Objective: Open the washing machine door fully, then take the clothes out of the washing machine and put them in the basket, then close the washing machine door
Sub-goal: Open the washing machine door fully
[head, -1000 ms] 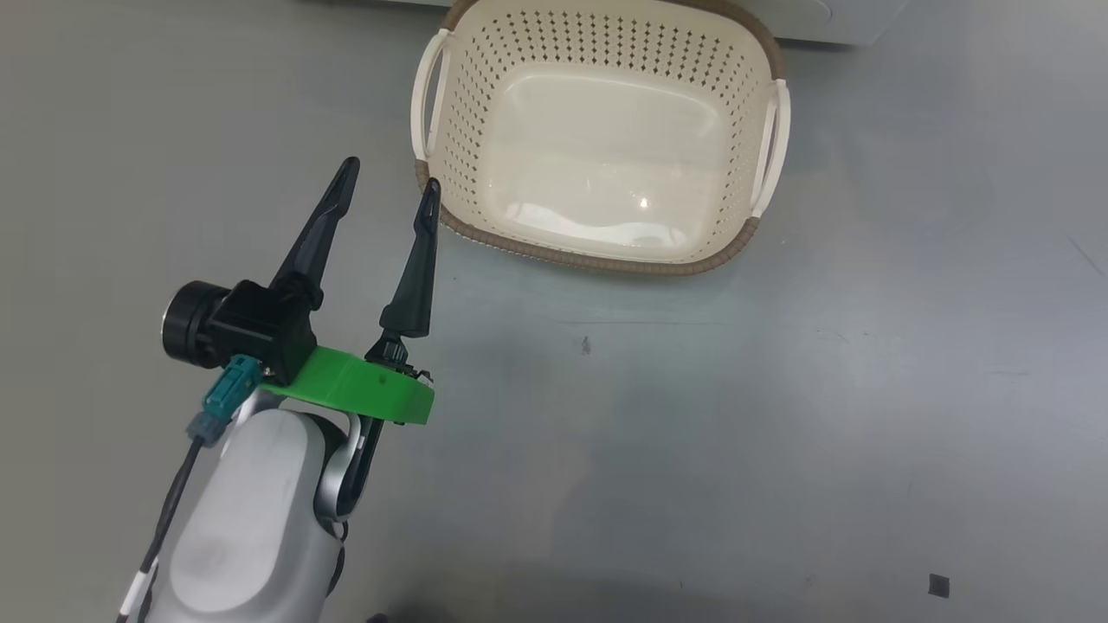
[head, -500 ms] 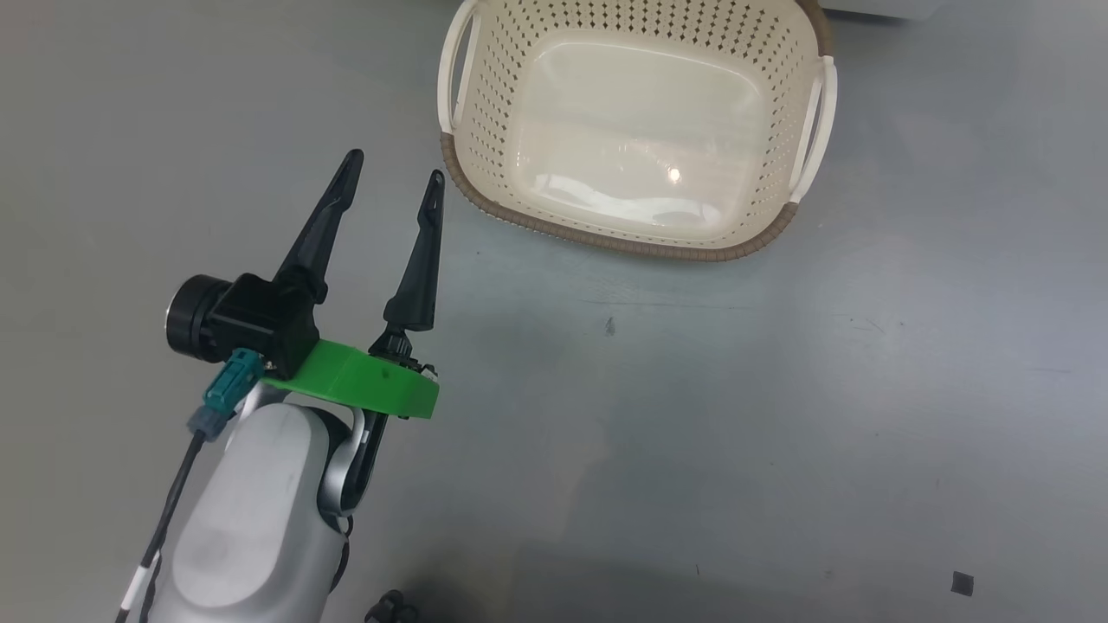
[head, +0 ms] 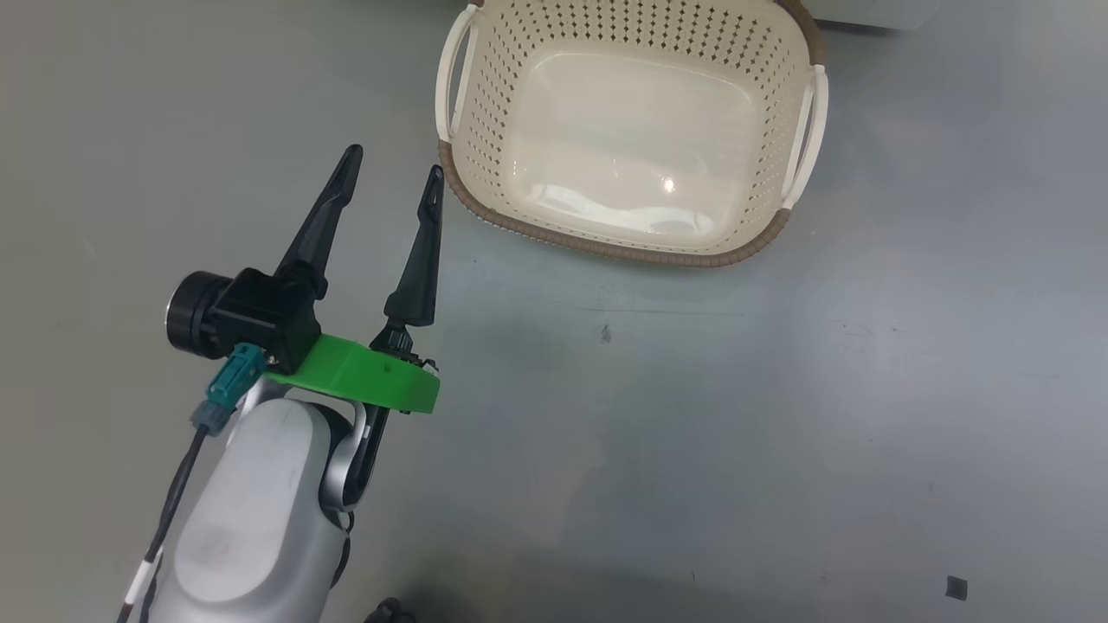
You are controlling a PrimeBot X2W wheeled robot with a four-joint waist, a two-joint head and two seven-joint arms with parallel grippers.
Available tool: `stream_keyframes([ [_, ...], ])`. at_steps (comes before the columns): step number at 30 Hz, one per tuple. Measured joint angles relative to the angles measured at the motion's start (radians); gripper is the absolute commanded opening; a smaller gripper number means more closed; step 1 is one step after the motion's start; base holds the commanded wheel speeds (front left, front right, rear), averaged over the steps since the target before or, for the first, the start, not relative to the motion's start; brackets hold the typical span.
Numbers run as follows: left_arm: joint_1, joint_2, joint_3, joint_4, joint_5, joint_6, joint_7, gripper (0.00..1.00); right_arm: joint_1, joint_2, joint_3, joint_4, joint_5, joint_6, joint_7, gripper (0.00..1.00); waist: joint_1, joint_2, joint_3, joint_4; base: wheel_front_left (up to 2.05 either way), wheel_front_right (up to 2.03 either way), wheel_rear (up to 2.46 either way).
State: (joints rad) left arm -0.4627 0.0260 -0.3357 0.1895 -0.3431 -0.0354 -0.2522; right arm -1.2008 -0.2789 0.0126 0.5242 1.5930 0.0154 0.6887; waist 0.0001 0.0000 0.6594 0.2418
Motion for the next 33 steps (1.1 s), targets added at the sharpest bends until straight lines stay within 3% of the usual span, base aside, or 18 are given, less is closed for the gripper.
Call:
stream_keyframes([
  [15,0.001,0.0,0.009,0.024,0.01,0.004,0.0,1.0,0.077,0.021,0.032,0.022,0.03,0.061,0.099,0.0,0.0,0.0,-0.056,-0.026,0.0,0.0,0.0],
  [33,0.049,0.0,0.03,0.06,0.022,0.004,0.0,1.0,0.233,0.062,0.073,0.032,0.054,0.094,0.163,0.0,-0.0001,0.0,-0.16,-0.06,0.0,0.0,0.0],
])
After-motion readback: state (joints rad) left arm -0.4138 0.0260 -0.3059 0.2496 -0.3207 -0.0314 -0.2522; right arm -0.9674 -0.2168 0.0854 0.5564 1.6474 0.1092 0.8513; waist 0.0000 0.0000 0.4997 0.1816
